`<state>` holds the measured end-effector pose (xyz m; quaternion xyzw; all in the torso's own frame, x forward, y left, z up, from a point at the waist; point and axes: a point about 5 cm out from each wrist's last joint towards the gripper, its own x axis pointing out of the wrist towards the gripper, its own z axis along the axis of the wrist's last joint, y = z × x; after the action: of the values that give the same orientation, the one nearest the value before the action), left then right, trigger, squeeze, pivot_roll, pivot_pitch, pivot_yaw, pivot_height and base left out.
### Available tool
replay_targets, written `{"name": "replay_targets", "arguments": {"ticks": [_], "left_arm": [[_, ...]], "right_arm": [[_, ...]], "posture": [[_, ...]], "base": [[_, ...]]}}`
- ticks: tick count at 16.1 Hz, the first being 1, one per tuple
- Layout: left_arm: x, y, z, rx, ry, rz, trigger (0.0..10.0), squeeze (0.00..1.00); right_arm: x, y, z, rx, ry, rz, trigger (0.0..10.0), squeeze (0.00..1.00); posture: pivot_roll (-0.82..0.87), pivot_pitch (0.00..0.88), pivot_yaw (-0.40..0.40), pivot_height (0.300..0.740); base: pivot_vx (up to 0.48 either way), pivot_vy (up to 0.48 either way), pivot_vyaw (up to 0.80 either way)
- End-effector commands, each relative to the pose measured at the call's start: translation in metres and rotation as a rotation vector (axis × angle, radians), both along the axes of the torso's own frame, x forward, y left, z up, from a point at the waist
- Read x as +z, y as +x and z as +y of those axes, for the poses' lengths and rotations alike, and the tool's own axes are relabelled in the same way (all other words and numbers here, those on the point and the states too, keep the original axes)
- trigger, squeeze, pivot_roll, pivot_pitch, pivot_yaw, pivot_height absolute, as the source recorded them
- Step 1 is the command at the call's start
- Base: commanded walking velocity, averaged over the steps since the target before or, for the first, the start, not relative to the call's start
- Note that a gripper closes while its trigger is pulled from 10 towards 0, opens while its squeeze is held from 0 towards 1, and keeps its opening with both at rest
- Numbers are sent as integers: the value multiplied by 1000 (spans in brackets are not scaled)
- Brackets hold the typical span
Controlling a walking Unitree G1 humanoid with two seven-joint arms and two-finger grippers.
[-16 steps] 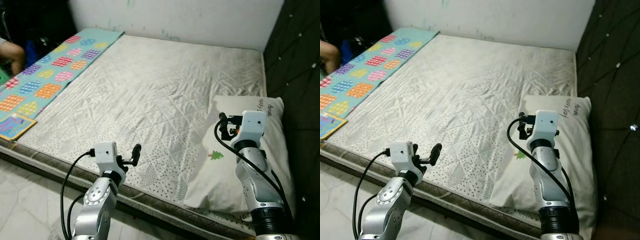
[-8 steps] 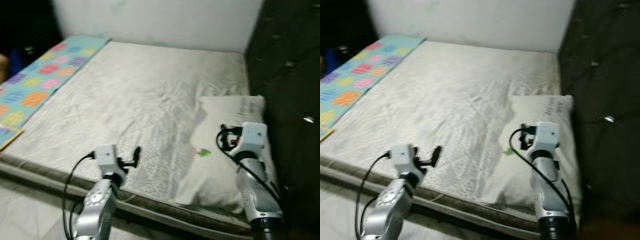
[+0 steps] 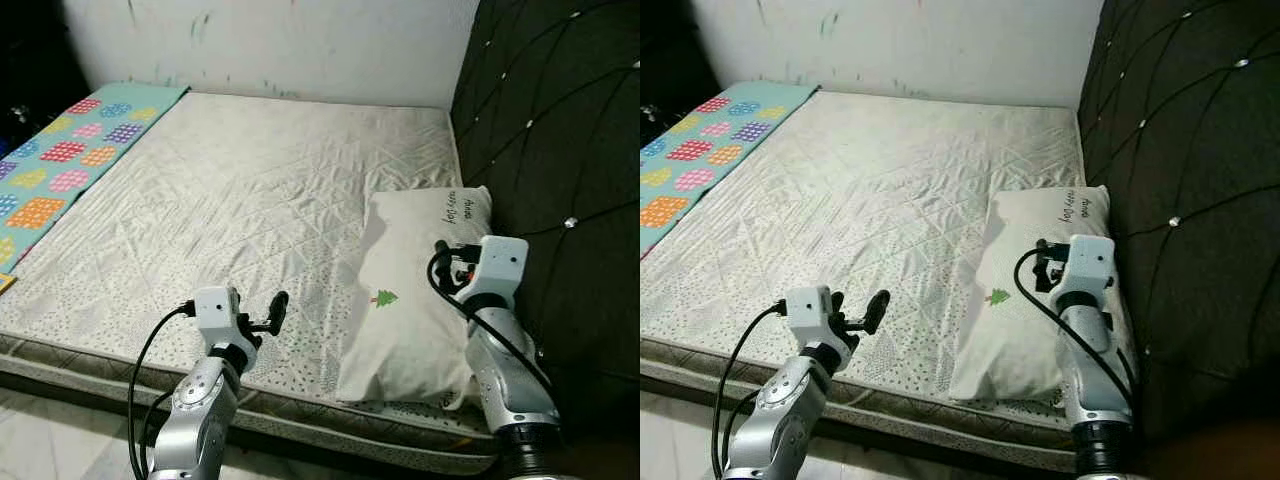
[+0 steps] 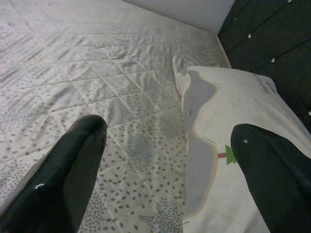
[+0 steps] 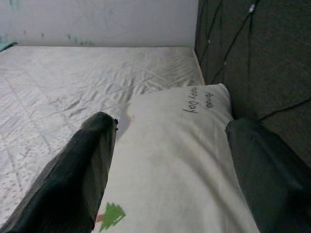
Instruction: Clean up the room
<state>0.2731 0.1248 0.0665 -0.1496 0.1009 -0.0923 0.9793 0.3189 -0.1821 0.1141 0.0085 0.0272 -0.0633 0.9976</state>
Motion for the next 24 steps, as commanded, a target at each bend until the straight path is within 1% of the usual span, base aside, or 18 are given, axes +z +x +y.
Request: {"name": "replay_targets", "arguments": {"ticks": [1,5,10,14,20,24], "left_arm": [[-1,1,2,9,1,11,10000,0],[-1,1,2,9,3,11,10000,0],[-1,1,3,9,6,11,10000,0],[-1,1,3,8,9,12,10000,0],[-1,2,3,9,10,10,10000,0],[2,2,2,-1,11,-12,10000,0]], "right_arm": [[-1,1,2,12,-2,3,10000,0],[-1,2,-1,9,-4,4,10000,0],[-4,1,2,25,-4,10,10000,0],[-5,1,2,29,-3,12,10000,0],[-7,1,2,30,-3,18,10000,0],[-7,1,3,36,-1,12,10000,0]], "posture": [[-85,0,43,740],[-85,0,43,740],[-83,0,44,740],[-84,0,44,740],[-83,0,45,740],[-82,0,46,740]], "base": [[0,0,-506],[0,0,-497],[0,0,-765],[0,0,0],[0,263,0],[0,0,0]]}}
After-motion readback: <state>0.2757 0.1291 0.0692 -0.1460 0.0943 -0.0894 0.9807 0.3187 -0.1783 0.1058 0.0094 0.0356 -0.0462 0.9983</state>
